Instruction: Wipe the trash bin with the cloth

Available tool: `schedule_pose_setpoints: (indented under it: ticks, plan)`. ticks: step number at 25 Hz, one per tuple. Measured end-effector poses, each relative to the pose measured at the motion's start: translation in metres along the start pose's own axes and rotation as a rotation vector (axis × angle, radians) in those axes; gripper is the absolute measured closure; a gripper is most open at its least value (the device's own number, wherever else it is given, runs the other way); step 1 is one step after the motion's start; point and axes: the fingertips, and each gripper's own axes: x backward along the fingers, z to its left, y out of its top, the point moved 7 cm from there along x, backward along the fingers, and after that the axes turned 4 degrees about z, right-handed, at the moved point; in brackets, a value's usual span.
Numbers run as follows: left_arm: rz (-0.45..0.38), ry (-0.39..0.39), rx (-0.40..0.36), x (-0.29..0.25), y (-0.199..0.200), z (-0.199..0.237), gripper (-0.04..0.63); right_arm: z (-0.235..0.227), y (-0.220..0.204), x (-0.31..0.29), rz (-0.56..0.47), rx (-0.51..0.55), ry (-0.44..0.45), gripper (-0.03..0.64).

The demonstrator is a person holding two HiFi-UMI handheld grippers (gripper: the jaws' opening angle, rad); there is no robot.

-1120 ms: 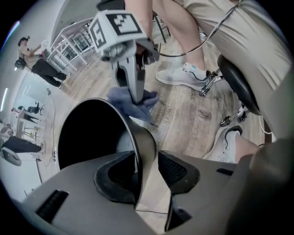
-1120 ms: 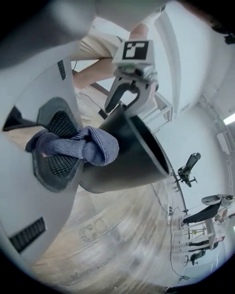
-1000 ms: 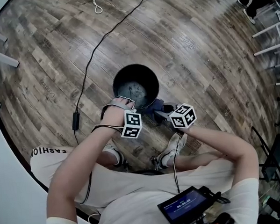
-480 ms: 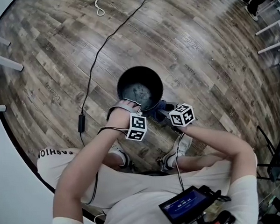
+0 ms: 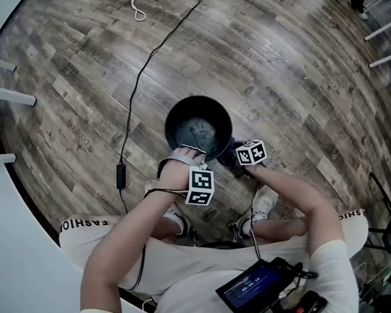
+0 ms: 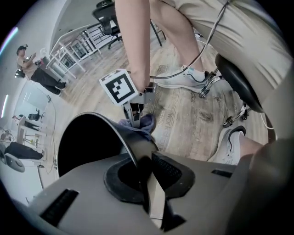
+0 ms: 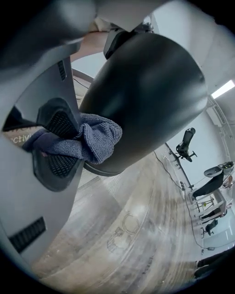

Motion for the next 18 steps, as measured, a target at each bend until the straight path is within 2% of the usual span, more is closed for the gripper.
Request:
schedule_pose_setpoints:
  ticks: [4, 8, 12, 14, 18]
  plan:
    - [-0.002, 0.011, 0.021, 0.000, 0.002, 0.002, 0.537, -0.018, -0.010, -0.025, 0.058, -0.047, -0.019, 0.535]
    - [-0.005, 0.024, 0.066, -0.001, 0.003, 0.005, 0.535, -0.023, -0.011, -0.029, 0.073, -0.117, -0.035, 0.535]
    - [0.012, 0.024, 0.058, -0.002, 0.003, 0.003, 0.524, -0.007, -0.006, -0.009, 0.106, -0.061, -0.064, 0.535]
    - [0.032, 0.008, 0.038, -0.001, 0.003, 0.001, 0.442, 0.008, -0.001, 0.012, 0.095, -0.028, -0.044, 0.535]
    - [0.070, -0.051, 0.069, -0.004, -0.013, -0.002, 0.365, 0.044, 0.009, 0.063, 0.056, 0.035, 0.008, 0.535]
